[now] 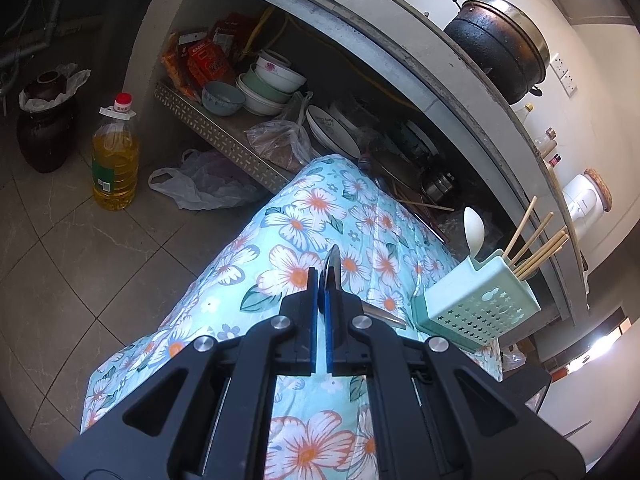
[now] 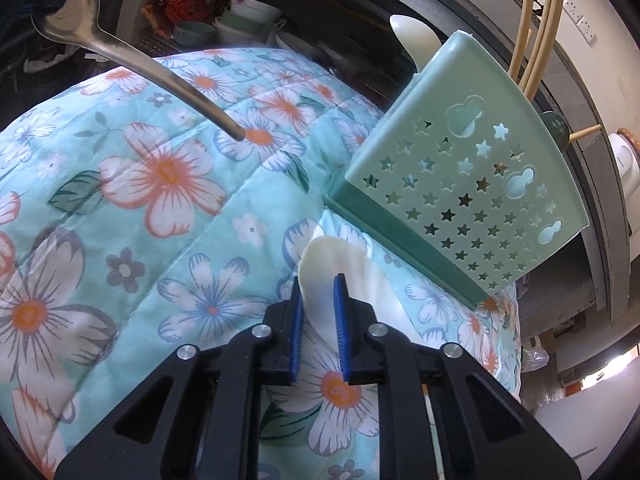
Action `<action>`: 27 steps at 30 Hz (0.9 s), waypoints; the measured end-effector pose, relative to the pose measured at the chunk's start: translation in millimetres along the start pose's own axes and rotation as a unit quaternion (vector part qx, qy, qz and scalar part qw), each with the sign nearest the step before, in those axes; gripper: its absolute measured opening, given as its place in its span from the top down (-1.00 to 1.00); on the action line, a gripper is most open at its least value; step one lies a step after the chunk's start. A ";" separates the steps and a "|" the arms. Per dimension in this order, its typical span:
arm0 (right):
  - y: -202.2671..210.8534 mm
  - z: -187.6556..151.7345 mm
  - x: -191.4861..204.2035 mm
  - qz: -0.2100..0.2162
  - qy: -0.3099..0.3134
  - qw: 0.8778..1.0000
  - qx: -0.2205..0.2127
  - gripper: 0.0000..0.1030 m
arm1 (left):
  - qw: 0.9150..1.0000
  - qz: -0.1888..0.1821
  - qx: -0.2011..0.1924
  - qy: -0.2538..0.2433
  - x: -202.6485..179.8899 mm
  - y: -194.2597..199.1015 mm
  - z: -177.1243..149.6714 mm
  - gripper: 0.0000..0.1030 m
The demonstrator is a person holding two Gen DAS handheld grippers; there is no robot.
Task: Organize utensils
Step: 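Lower the metal spoon into the holder with the left tool while the right tool lifts the white spoon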
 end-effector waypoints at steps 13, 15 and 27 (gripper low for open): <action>66.2 3.8 -58.2 0.045 -0.094 0.992 -0.066 0.92 | 0.999 -0.020 -0.036 -0.031 -29.3 22.1 16.2 0.97; 87.0 5.0 -77.7 0.053 -0.120 0.988 -0.086 0.94 | 0.997 -0.033 -0.052 -0.043 -43.0 30.5 26.3 0.97; 143.2 -3.5 -172.4 0.064 -0.237 0.957 -0.153 0.95 | 0.978 -0.088 -0.135 -0.131 -153.7 49.2 82.0 0.97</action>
Point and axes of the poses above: each gripper's, at about its wrist camera, not at the fingertips, and y roughly against the way its jaws point, x to its left, z to its top, the point moved 8 cm from there along -y, roughly the way its jaws point, and after that the axes turned 4 degrees about -y, right-handed, at the moved point
